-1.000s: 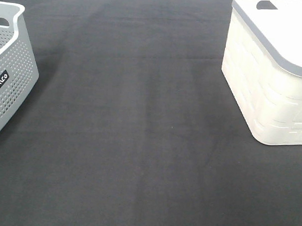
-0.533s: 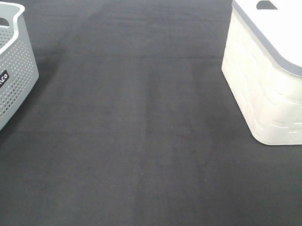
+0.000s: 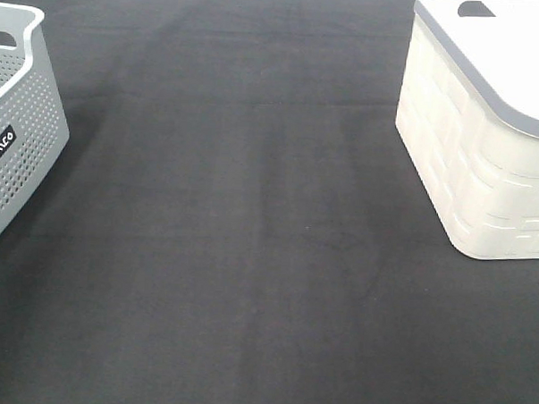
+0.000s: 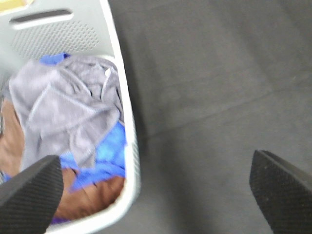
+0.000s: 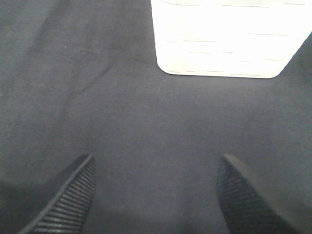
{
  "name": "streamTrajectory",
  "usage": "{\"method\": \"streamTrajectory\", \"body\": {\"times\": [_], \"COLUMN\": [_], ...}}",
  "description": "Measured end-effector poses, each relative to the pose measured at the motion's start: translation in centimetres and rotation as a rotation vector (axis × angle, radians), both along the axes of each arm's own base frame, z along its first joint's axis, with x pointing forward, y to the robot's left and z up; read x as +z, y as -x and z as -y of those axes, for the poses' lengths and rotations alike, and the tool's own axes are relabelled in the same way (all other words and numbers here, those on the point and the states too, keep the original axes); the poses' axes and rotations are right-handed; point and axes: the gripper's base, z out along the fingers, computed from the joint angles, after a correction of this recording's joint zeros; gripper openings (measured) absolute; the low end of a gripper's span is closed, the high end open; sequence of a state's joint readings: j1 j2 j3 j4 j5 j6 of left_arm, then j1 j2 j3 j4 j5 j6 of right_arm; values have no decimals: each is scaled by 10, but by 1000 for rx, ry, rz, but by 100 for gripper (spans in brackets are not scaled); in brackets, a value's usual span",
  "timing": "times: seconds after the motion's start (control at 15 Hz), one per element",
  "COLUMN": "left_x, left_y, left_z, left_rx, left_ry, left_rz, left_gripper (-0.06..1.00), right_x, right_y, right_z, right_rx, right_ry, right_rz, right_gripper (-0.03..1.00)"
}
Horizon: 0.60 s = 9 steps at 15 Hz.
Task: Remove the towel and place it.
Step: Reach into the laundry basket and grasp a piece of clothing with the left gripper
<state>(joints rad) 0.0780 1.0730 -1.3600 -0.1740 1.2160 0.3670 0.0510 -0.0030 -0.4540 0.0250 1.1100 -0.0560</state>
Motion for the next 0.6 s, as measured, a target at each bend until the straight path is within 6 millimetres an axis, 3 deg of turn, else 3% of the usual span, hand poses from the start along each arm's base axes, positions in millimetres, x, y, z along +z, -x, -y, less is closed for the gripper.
{"method": "streamTrajectory", "body": {"times": [0.07, 0.2, 0.27, 0.33, 0.6], "left_x": [-1, -19, -23, -37, -87], "left_y": [-11, -65, -73, -99, -141], "left_z": [-1, -10, -13, -25, -62], "left_rx": [-14, -27, -27, -35, -256], "left_ry": [-12, -82, -93, -130, -332], "left_rz": [-16, -117, -133, -185, -337], "left_gripper": [98, 98, 98, 98, 98], "right_x": [0, 0, 0, 0, 0], "right_y": [0, 0, 0, 0, 0], "right_z": [0, 0, 0, 0, 0], "right_rx": [0, 0, 0, 0, 0], "right_ry": [0, 0, 0, 0, 0], "right_rz": [0, 0, 0, 0, 0], "right_gripper": [68, 68, 68, 68, 68]}}
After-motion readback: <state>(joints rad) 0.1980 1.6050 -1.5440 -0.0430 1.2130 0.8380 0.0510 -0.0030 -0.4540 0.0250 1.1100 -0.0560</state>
